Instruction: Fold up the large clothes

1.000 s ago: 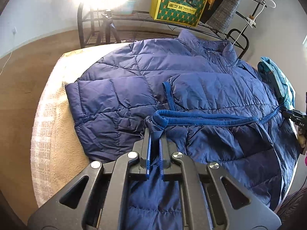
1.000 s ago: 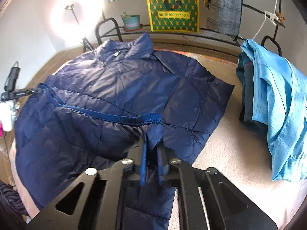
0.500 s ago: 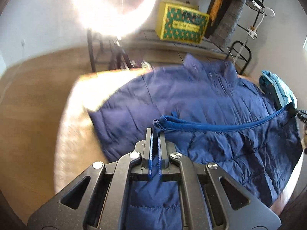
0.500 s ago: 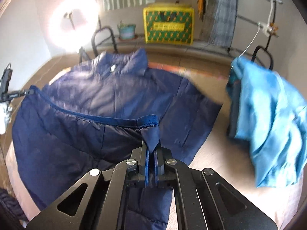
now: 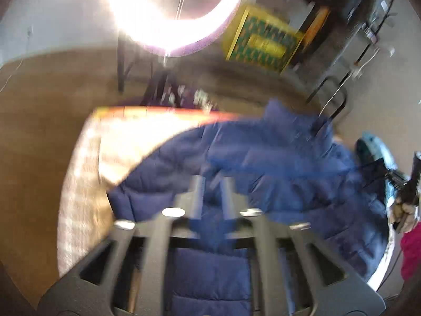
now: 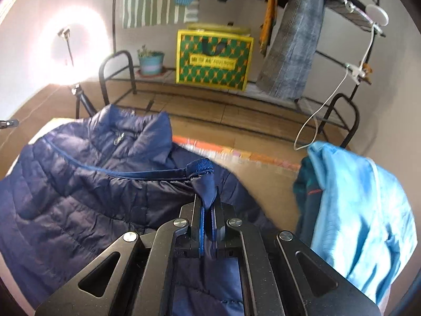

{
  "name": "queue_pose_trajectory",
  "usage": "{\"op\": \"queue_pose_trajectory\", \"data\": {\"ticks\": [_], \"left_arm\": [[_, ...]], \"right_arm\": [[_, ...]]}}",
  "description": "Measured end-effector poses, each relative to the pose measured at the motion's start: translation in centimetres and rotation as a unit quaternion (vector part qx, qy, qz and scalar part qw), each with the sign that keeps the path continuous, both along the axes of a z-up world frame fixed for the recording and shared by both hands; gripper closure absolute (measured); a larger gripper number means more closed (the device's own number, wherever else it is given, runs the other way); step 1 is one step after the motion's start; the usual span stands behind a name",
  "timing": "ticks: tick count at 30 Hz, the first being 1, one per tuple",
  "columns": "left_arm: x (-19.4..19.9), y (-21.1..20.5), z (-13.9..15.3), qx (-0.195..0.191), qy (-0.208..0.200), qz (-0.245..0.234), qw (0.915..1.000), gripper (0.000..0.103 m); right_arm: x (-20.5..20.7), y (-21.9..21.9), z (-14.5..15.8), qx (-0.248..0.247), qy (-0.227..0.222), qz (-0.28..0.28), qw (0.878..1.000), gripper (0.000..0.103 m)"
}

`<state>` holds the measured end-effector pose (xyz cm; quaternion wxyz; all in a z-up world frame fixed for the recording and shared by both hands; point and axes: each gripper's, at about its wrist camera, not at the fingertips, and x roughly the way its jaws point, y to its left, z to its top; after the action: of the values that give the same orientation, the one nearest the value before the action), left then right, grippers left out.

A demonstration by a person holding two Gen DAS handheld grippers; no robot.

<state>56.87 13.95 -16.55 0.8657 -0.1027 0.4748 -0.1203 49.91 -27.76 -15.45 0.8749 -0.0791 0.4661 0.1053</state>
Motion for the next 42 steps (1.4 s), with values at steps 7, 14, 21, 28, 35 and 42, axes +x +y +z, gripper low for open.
{"op": "queue_pose_trajectory", "data": {"ticks": [7,14,21,28,35,42], "left_arm": [[2.3,-0.5,-4.8,-0.025,0.057,0.028,0.9977,0.051],[3.3,-2.7,-6.1,-0.001,0.039,0.022,0.9990,0.096],[2.6,-3.2,-2.4,0.044,-0.039,0.020,0.9981,0.100],[4.8,-3.3,-0.1,0.070,-0.072,0.043,0.9941,0.100],[9.0,-4.7,-0.2,0.108,-0.095,0.067,0.9873,0.100],[11.7,-6.6,-4.9,0.150,-0.075,0.062,0.9839,0.100]], "right_arm": [[0.1,-1.0,-3.2,0.002,0.033,-0.008,0.999,0.101],[0.2,-1.3,-4.4,-0.004,0.047,-0.003,0.999,0.101],[0.7,-1.2,-3.4,-0.018,0.020,-0.007,1.000,0.101],[2.9,-0.5,-1.5,-0.034,-0.017,-0.008,0.999,0.101],[6.9,0.6,-1.9,-0.058,-0.043,-0.028,0.997,0.101],[9.4,0.7,-6.3,-0.092,-0.015,-0.037,0.995,0.101]]}}
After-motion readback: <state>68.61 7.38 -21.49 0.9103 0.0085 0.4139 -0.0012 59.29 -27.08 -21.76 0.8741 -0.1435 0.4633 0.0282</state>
